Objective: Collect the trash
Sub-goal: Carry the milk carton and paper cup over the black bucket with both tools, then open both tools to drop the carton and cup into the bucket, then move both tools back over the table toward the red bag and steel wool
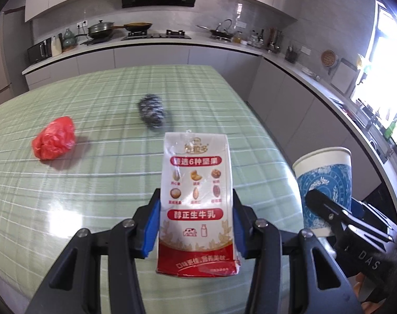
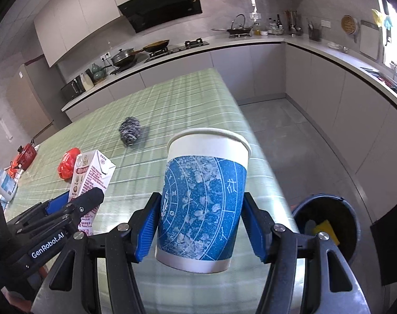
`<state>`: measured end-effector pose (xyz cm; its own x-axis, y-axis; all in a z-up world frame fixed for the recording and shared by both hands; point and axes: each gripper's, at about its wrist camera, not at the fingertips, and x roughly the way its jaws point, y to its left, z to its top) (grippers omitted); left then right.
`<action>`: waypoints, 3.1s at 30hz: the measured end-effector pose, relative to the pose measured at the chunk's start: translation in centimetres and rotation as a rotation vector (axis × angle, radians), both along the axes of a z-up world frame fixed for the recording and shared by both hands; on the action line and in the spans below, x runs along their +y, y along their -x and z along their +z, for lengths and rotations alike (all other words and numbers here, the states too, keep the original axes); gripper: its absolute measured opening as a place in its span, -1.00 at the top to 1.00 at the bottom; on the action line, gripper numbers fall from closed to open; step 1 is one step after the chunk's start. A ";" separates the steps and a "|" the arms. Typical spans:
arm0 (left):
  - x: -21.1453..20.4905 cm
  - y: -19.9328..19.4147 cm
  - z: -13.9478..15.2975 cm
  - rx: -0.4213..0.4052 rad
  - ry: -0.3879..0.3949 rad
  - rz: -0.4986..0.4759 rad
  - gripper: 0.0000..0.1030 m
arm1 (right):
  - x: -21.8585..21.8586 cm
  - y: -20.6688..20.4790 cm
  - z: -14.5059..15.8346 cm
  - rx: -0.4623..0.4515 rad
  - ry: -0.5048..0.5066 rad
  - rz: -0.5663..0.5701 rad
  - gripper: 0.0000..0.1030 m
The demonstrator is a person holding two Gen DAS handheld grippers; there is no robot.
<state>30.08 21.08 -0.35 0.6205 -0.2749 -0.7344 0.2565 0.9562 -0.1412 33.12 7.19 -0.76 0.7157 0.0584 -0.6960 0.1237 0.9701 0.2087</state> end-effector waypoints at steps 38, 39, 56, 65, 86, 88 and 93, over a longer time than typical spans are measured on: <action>-29.5 4.8 -14.9 0.272 -0.142 -0.054 -0.11 | -31.4 2.9 -15.7 0.247 -0.109 -0.007 -0.28; -29.8 4.4 -15.5 0.290 -0.152 -0.047 -0.18 | -31.5 2.6 -16.0 0.250 -0.108 0.000 -0.29; -30.8 6.2 -7.2 0.146 -0.089 -0.067 -0.33 | -34.0 3.2 -12.1 0.166 -0.077 -0.119 -0.37; -26.7 7.2 -0.2 0.056 -0.031 -0.100 -0.33 | -31.1 5.5 -5.8 0.106 -0.063 -0.175 -0.37; 2.2 3.7 0.6 0.005 -0.035 0.166 -0.37 | -0.3 -0.5 0.5 -0.021 -0.036 0.069 -0.54; 4.9 3.1 0.5 0.005 -0.041 0.196 -0.37 | 2.5 -1.3 0.3 -0.017 -0.038 0.095 -0.54; 8.8 2.0 0.0 0.015 -0.036 0.254 -0.37 | 8.8 -3.2 0.7 -0.012 -0.009 0.170 -0.54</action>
<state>28.07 29.92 -0.35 0.6550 -0.0851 -0.7508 0.0059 0.9942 -0.1076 36.34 16.00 -0.07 0.7033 0.1856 -0.6862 -0.0442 0.9749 0.2183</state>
